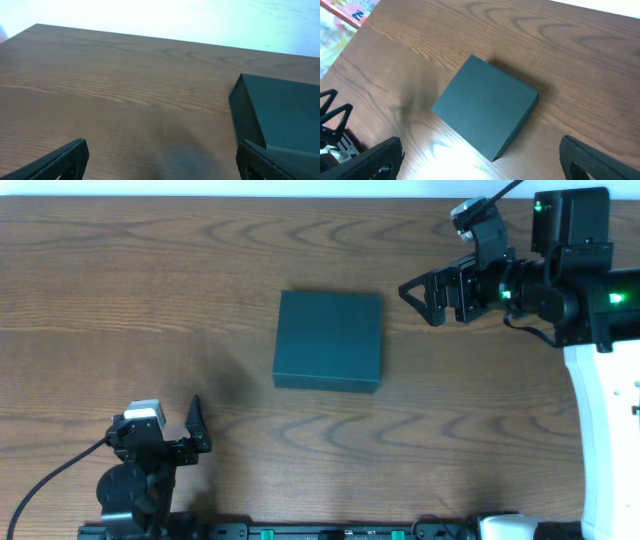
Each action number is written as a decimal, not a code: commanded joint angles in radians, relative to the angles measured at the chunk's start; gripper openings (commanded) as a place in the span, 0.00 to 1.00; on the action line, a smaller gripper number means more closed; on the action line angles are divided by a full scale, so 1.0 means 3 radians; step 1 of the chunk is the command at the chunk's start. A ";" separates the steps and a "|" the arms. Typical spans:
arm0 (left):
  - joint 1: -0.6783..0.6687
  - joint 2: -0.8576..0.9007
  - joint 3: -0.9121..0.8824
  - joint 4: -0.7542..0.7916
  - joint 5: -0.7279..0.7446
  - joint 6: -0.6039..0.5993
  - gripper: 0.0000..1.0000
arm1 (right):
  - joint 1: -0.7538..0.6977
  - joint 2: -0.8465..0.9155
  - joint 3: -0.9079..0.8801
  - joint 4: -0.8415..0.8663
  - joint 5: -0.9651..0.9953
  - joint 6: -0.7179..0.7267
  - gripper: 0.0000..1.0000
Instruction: Pack container
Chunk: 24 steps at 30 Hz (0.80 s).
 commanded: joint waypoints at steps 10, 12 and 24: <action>0.0020 -0.0167 -0.0497 0.0277 0.0220 -0.0074 0.95 | 0.0025 -0.0058 0.0004 -0.0004 -0.0023 -0.0011 0.99; 0.0020 -0.0167 -0.0603 0.0343 0.0296 -0.0074 0.95 | 0.0025 -0.0058 0.0004 -0.0004 -0.0023 -0.0011 0.99; 0.0014 -0.0167 -0.0783 0.0506 0.0387 0.0114 0.95 | 0.0025 -0.0058 0.0004 -0.0004 -0.0023 -0.0011 0.99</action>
